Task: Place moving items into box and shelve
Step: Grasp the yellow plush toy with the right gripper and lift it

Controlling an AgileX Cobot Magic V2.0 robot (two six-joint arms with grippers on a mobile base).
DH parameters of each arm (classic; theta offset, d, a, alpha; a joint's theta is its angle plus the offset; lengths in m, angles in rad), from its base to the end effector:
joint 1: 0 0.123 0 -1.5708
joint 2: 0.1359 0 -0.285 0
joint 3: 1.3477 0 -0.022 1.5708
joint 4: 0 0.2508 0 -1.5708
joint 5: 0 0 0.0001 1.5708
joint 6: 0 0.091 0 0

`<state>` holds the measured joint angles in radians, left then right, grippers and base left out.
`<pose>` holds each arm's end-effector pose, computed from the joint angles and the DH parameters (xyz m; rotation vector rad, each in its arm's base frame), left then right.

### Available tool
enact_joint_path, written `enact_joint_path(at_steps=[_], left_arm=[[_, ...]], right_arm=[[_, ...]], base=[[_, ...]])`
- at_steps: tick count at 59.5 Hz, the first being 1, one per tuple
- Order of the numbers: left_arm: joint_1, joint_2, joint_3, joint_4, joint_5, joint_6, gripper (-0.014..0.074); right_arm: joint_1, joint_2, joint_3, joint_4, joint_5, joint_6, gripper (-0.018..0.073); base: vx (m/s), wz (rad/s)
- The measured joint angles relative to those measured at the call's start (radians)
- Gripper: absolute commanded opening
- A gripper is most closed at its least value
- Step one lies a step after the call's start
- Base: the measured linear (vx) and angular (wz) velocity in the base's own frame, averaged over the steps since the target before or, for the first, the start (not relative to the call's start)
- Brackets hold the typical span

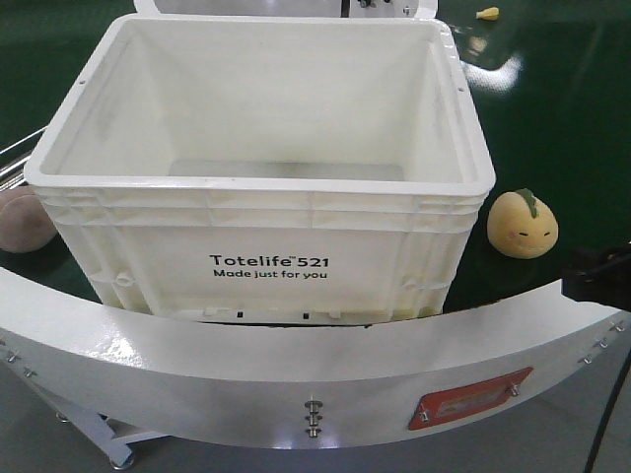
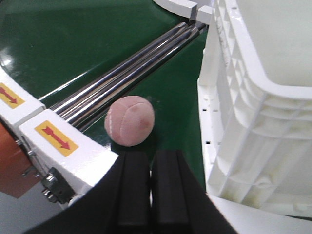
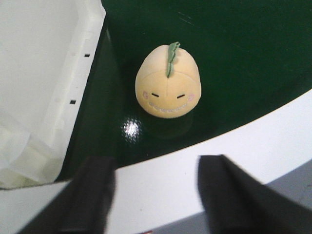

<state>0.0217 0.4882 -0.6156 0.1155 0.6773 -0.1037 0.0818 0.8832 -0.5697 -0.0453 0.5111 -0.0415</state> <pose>0.0902 0.0085 0.3241 -0.0813 2.0282 0.0785 0.1669 0.0117 0.2697 -0.1764 2.3009 -0.0252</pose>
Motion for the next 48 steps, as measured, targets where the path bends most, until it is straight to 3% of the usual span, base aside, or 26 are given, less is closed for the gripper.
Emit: enact_joint_path(at_steps=[8, 16, 23, 34, 48], left_arm=[[0.0, 0.0, 0.0, 0.026, 0.001, 0.0, 0.0524], [0.0, 0.0, 0.0, 0.03, 0.001, 0.0, 0.0615], [0.0, 0.0, 0.0, 0.03, 0.001, 0.0, 0.061], [0.0, 0.0, 0.0, 0.03, 0.002, 0.0, 0.0577], [0.0, 0.0, 0.0, 0.03, 0.03, 0.0, 0.0573]], right_arm=[[0.0, 0.061, -0.009, -0.01, -0.046, 0.041, 0.0706], [0.0, 0.166, -0.072, -0.078, -0.037, 0.126, 0.0694], [0.0, 0.29, -0.159, -0.136, -0.015, 0.201, 0.0683], [-0.011, 0.506, -0.325, -0.135, 0.095, 0.228, 0.0683], [-0.066, 0.748, -0.504, -0.011, 0.14, 0.08, 0.0679]], base=[[0.0, 0.0], [0.0, 0.0], [0.0, 0.0], [0.0, 0.0], [0.0, 0.0]])
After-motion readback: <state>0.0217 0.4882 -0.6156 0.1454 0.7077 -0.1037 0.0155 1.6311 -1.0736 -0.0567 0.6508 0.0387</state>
